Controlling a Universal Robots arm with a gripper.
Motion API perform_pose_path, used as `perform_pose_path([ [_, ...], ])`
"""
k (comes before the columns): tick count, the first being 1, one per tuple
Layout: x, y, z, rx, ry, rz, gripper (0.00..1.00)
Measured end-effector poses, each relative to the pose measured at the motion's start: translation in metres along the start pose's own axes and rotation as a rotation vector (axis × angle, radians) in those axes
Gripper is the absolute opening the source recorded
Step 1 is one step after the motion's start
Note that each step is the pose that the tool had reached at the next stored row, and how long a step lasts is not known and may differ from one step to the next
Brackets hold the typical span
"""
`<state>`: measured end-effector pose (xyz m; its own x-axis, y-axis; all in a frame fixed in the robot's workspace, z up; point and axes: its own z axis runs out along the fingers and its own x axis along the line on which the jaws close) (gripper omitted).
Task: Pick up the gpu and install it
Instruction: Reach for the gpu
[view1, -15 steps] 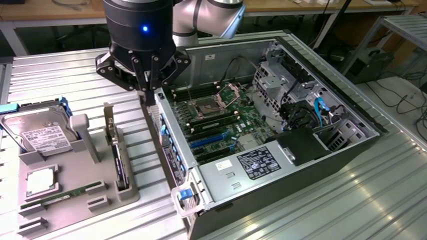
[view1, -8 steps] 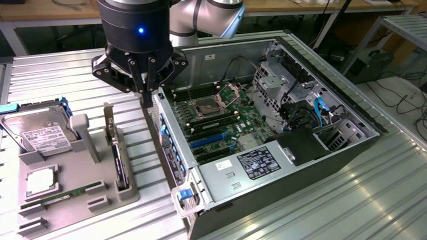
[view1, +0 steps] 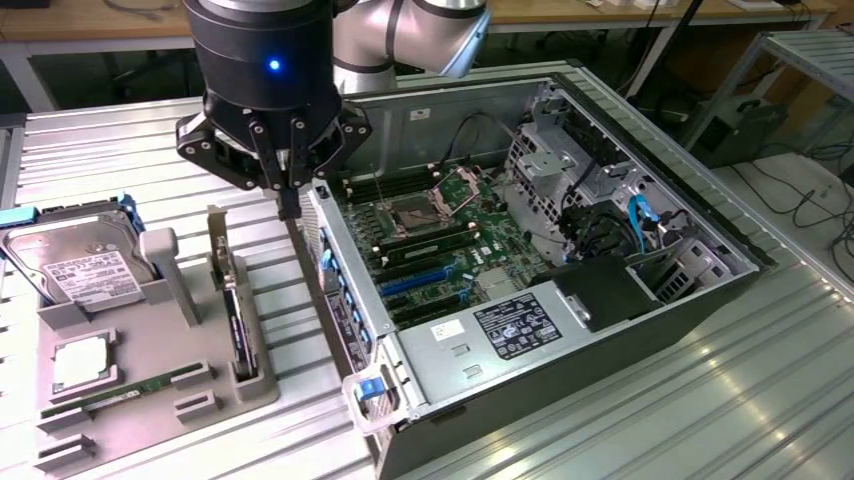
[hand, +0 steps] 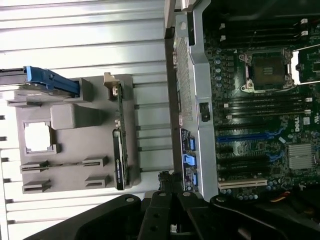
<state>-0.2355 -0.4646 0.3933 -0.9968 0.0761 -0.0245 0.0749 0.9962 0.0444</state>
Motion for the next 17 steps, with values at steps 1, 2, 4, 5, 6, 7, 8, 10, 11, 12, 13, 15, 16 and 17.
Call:
perform_pose_path([
  [1, 0.0006, -0.0004, -0.0001, 0.0001, 0.0, 0.0, 0.11],
  [2, 0.0012, -0.0009, -0.0001, 0.0001, 0.0, 0.0, 0.11],
  [4, 0.0026, -0.002, -0.0002, 0.0001, 0.0, 0.0, 0.11],
  [5, 0.0033, -0.0026, -0.0003, 0.0001, 0.0001, 0.0, 0.11],
  [6, 0.004, -0.0032, -0.0003, 0.0001, 0.0, 0.0, 0.11],
  [7, 0.0047, -0.0037, -0.0004, 0.0001, 0.0, 0.0, 0.11],
  [8, 0.0052, -0.0041, -0.0004, 0.0002, 0.0001, 0.0, 0.11],
  [10, 0.0064, -0.0051, -0.0004, 0.0001, 0.0, 0.0, 0.11],
  [11, 0.007, -0.0055, -0.0004, 0.0001, 0.0, 0.0, 0.11],
  [12, 0.0074, -0.0058, -0.0005, 0.0001, 0.0, 0.0, 0.11],
  [13, 0.0078, -0.0062, -0.0005, 0.0001, 0.0001, 0.0, 0.11],
  [15, 0.0087, -0.0069, -0.0005, 0.0001, 0.0, 0.0, 0.11],
  [16, 0.0092, -0.0072, -0.0006, 0.0001, 0.0, 0.0, 0.11],
  [17, 0.0097, -0.0076, -0.0006, 0.0001, 0.0, 0.0, 0.11],
])
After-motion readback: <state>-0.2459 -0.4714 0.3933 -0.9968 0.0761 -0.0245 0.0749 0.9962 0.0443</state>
